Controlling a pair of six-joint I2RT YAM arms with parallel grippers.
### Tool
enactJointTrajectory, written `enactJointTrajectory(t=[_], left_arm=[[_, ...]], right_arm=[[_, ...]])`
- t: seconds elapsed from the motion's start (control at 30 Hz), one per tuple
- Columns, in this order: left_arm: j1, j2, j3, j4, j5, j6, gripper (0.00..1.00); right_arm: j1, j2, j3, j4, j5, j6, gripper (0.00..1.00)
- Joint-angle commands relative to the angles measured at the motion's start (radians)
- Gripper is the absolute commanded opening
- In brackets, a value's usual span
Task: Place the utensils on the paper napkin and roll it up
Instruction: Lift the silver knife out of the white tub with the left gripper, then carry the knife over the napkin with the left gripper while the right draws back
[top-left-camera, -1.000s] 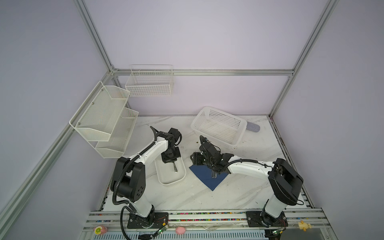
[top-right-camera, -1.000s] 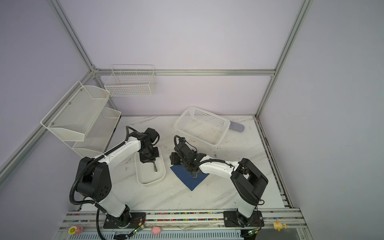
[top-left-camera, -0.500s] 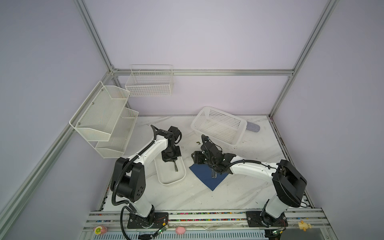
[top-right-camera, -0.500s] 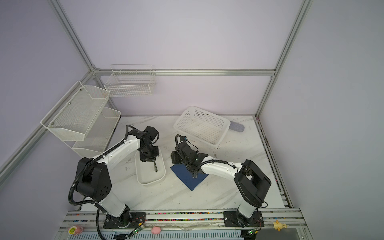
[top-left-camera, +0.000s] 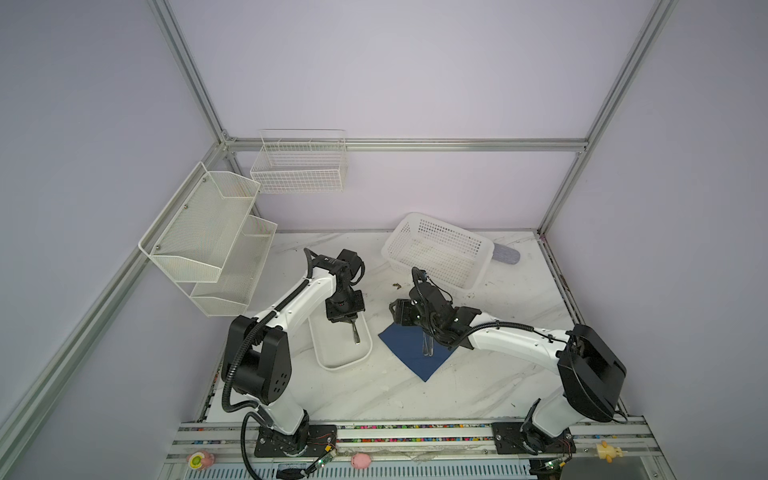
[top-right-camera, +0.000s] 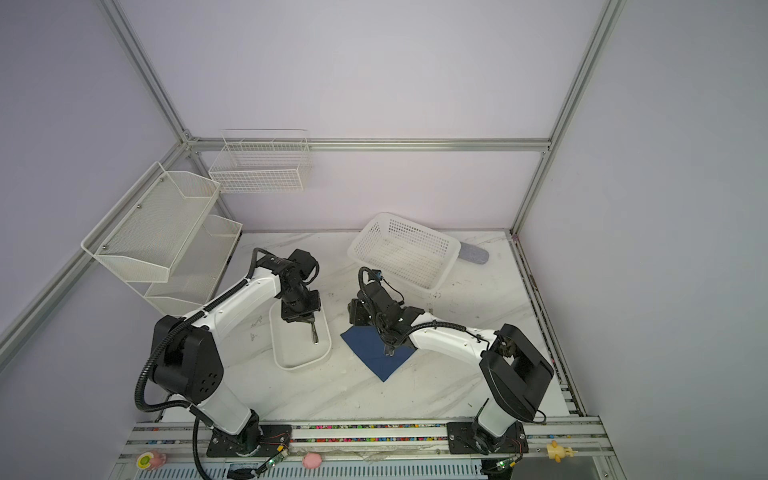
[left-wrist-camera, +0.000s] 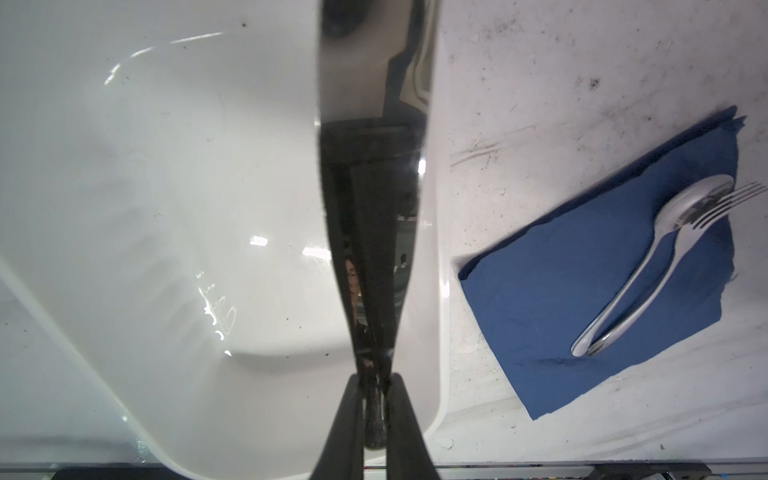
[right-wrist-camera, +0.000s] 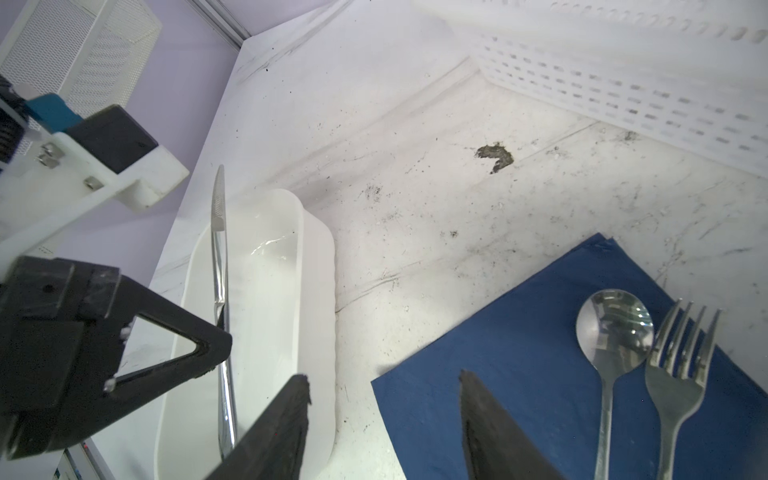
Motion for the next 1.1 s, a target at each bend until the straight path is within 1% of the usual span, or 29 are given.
enactJointTrajectory(t=[0.0,0.17,0.27,0.57,0.67,0.9,1.07], left_arm=[[-0.022,-0.006,0.120,-0.007,0.042,0.017,0.09],[-0.057,0.014,0.159,-0.012,0.057,0.002,0.09],[-0.094,0.042,0.191,-0.010,0.064,-0.006,0.09],[-0.247,0.240,0.345,0.027,0.119,-0.019,0.09],[-0.277,0.311,0.401,0.030,0.133,-0.020,0.09],[-0.312,0.434,0.463,0.058,0.164,-0.024,0.09],[-0.316,0.466,0.453,0.079,0.175,-0.026,0.09]], right_arm=[[-0.007,-0.037,-0.022,-0.007,0.028,0.008,0.60],[-0.024,-0.063,-0.044,-0.014,0.047,0.013,0.59],[-0.041,-0.091,-0.066,-0.015,0.060,0.018,0.60],[-0.100,-0.191,-0.145,-0.038,0.080,0.028,0.60],[-0.114,-0.214,-0.169,-0.045,0.083,0.030,0.60],[-0.144,-0.284,-0.226,-0.063,0.093,0.048,0.60],[-0.155,-0.305,-0.253,-0.069,0.092,0.056,0.61]])
